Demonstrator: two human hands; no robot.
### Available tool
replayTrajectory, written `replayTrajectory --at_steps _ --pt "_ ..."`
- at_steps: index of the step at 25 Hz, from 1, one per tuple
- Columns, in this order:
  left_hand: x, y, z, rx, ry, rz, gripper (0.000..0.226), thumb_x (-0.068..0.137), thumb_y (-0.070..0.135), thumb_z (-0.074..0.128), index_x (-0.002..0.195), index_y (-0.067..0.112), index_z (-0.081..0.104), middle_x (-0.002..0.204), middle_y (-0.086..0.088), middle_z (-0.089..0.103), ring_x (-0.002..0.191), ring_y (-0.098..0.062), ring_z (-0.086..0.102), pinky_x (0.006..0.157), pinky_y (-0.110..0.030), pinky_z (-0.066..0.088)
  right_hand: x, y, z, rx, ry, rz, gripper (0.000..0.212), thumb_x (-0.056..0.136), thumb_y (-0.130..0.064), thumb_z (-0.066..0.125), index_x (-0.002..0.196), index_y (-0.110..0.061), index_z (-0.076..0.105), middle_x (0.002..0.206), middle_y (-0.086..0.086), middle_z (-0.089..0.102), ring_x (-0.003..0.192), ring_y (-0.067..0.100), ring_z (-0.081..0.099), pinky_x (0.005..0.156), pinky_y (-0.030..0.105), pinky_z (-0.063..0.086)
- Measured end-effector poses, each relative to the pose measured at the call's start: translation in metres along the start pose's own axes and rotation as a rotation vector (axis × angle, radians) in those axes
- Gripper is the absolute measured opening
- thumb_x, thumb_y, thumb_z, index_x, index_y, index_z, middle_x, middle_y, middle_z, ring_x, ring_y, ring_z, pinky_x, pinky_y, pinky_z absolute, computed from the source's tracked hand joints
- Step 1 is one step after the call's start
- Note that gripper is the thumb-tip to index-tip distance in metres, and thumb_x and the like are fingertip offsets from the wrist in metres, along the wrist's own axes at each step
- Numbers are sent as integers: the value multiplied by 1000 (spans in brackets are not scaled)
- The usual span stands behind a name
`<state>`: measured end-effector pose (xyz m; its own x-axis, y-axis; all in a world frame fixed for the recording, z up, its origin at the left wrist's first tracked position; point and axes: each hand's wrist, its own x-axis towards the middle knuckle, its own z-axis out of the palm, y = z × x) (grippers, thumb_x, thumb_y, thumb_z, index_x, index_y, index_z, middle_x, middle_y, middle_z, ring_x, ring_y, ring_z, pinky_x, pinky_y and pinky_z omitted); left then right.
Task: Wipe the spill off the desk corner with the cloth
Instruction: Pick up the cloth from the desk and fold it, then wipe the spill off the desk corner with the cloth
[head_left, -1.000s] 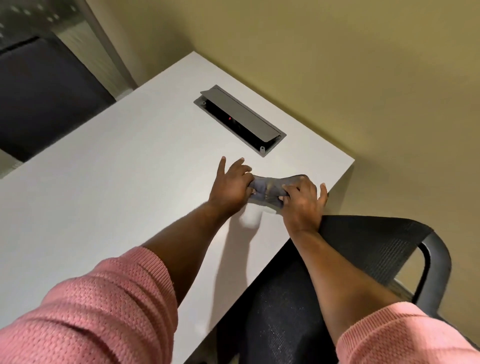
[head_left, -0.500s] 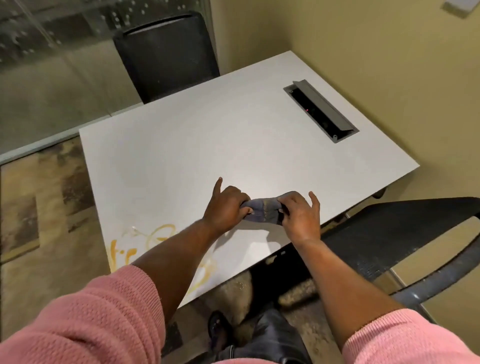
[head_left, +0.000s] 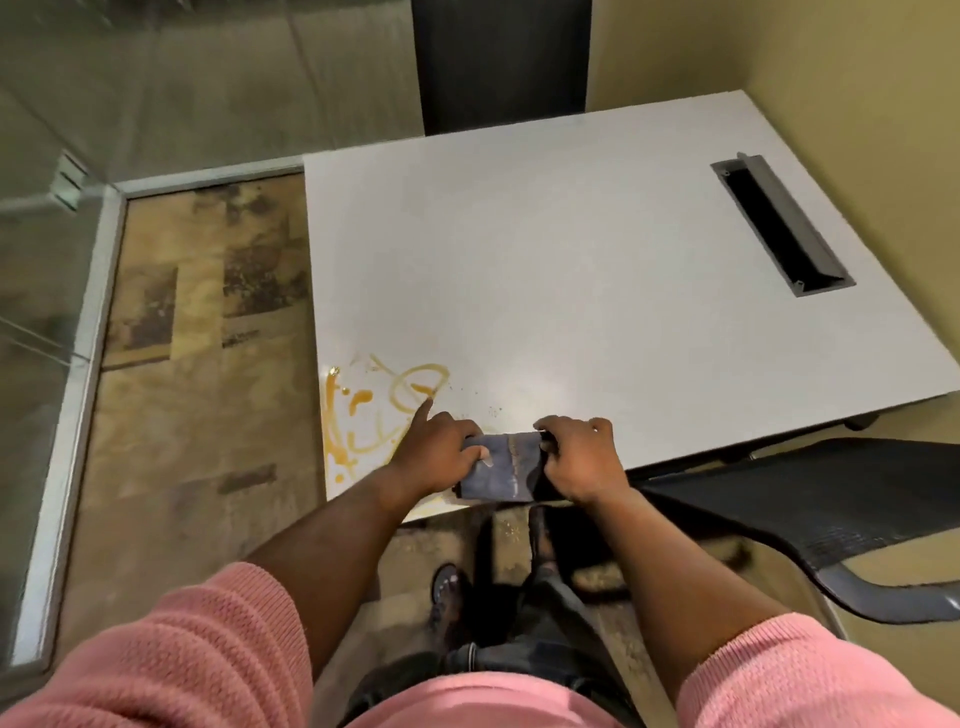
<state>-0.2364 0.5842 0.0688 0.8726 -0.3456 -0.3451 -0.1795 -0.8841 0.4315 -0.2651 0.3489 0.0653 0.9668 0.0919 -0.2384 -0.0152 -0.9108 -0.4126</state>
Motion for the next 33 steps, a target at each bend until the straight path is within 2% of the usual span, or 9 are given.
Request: replayTrajectory --at_steps 5,8,10,12,14,18,23,28,33 --pt "9 -17 17 38 -11 -144 34 103 38 54 133 22 62 125 -5 70 132 -25 52 128 -49 3 34 2 30 -57 -69 -57 38 98 -18 51 134 -23 64 131 2 71 121 27 63 105 41 30" --pt "16 -27 33 102 84 -223 45 102 33 55 145 18 53 146 -4 59 142 -26 44 128 -52 4 61 2 46 -50 -96 -122 39 98 -17 54 136 -19 63 136 4 68 127 29 60 108 41 33" --pt "18 -23 45 141 197 -166 50 100 29 58 147 14 52 156 -9 49 149 -29 38 128 -56 10 73 2 49 -10 -89 -156 41 99 -15 54 140 -16 60 144 5 63 135 29 56 113 43 34" --pt "24 -7 58 139 246 -81 56 97 29 61 149 10 51 163 -13 41 153 -34 34 126 -57 17 82 12 46 51 -71 -169 46 101 -12 51 147 -13 55 155 8 54 146 28 46 122 47 29" --pt "35 13 74 124 193 -55 63 100 36 57 156 12 42 168 -14 30 156 -34 26 126 -55 17 91 30 36 83 -80 -177 53 100 -12 47 152 -11 51 162 12 45 152 29 38 125 49 24" --pt "57 19 101 120 29 -28 76 103 59 44 166 28 15 175 -7 4 162 -28 1 128 -57 1 110 75 22 20 -150 -256 63 98 -27 32 157 -10 44 167 12 38 156 32 32 127 53 22" --pt "82 -7 112 242 -21 78 91 93 80 33 165 37 -1 175 -1 -13 161 -26 -11 126 -60 -7 126 125 48 -208 -180 -426 59 107 -29 40 162 -13 31 172 12 26 159 34 22 127 59 16" --pt "83 -5 127 259 61 64 85 95 78 33 165 39 2 175 0 -8 162 -28 -7 126 -65 2 129 138 75 -226 -145 -456 64 105 -35 31 166 -17 21 175 8 17 162 30 13 130 57 5" --pt "57 17 164 212 214 -67 80 97 75 37 164 40 12 176 0 2 162 -27 1 125 -66 9 128 142 83 -276 -78 -469 62 106 -34 28 164 -15 23 174 9 18 162 30 14 129 58 8"
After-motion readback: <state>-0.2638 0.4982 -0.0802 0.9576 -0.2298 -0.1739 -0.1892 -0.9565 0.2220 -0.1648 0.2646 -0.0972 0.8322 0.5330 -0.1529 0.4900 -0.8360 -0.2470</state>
